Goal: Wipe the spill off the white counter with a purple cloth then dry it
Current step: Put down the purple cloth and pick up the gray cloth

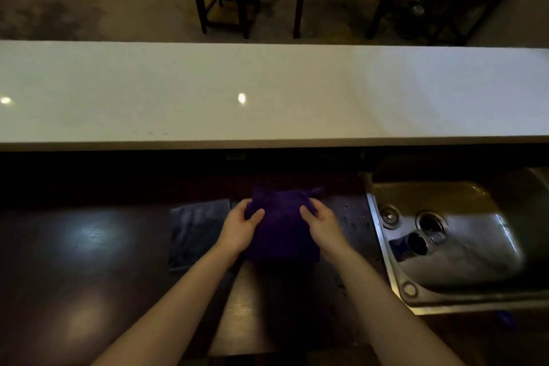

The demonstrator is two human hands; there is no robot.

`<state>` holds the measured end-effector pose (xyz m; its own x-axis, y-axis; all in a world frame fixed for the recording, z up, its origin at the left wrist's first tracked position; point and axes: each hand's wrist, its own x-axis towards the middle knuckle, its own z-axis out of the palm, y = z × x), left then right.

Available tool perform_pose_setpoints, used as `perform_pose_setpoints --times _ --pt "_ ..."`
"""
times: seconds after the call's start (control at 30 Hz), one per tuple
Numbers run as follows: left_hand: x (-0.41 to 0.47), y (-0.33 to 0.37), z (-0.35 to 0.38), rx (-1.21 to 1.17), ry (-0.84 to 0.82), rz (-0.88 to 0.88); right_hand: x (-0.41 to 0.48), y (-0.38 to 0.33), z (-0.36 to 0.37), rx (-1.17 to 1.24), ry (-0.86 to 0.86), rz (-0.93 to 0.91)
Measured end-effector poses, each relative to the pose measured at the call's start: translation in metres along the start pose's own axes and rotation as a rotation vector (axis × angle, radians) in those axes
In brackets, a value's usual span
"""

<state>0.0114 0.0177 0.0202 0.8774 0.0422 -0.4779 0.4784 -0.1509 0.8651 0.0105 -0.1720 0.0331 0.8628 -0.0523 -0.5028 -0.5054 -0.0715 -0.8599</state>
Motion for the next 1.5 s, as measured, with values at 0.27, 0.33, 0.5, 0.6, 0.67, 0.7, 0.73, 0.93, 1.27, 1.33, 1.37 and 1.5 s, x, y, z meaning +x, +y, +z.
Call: perform_pose_setpoints --times 0.27,0.33,0.5,0.6,0.67,0.7,0.73,0.93,1.27,1.33,1.37,1.5 --pt "0.011 -0.03 0.019 0.341 0.101 -0.012 0.021 0.044 -0.006 -0.332 0.072 0.085" --pt "0.01 -0.03 0.02 0.377 0.101 -0.006 0.021 0.044 -0.006 -0.387 0.083 0.072" --pt "0.008 -0.029 0.018 0.445 0.116 0.032 0.02 0.043 -0.008 -0.515 0.111 0.013" --pt "0.003 -0.029 0.012 0.457 0.135 0.075 0.019 0.04 -0.007 -0.526 0.128 0.016" --pt "-0.002 -0.029 0.003 0.45 0.192 0.107 0.02 0.037 -0.005 -0.54 0.167 0.025" --pt "-0.005 -0.029 -0.004 0.444 0.23 0.125 0.02 0.036 -0.003 -0.553 0.203 0.017" --pt "-0.008 -0.03 -0.013 0.436 0.273 0.142 0.019 0.034 0.0 -0.575 0.244 -0.005" --pt "-0.024 -0.048 -0.089 0.403 0.579 0.106 0.014 0.02 0.047 -0.68 0.242 -0.251" --pt "-0.011 -0.077 -0.137 0.363 0.505 -0.19 0.019 0.02 0.144 -0.524 -0.147 0.029" --pt "-0.003 -0.078 -0.139 0.33 0.488 -0.236 0.023 0.02 0.152 -0.473 -0.126 0.103" --pt "0.001 -0.08 -0.141 0.313 0.474 -0.265 0.025 0.019 0.156 -0.446 -0.116 0.141" --pt "0.015 -0.08 -0.141 0.223 0.454 -0.363 0.029 0.016 0.166 -0.283 -0.116 0.272"
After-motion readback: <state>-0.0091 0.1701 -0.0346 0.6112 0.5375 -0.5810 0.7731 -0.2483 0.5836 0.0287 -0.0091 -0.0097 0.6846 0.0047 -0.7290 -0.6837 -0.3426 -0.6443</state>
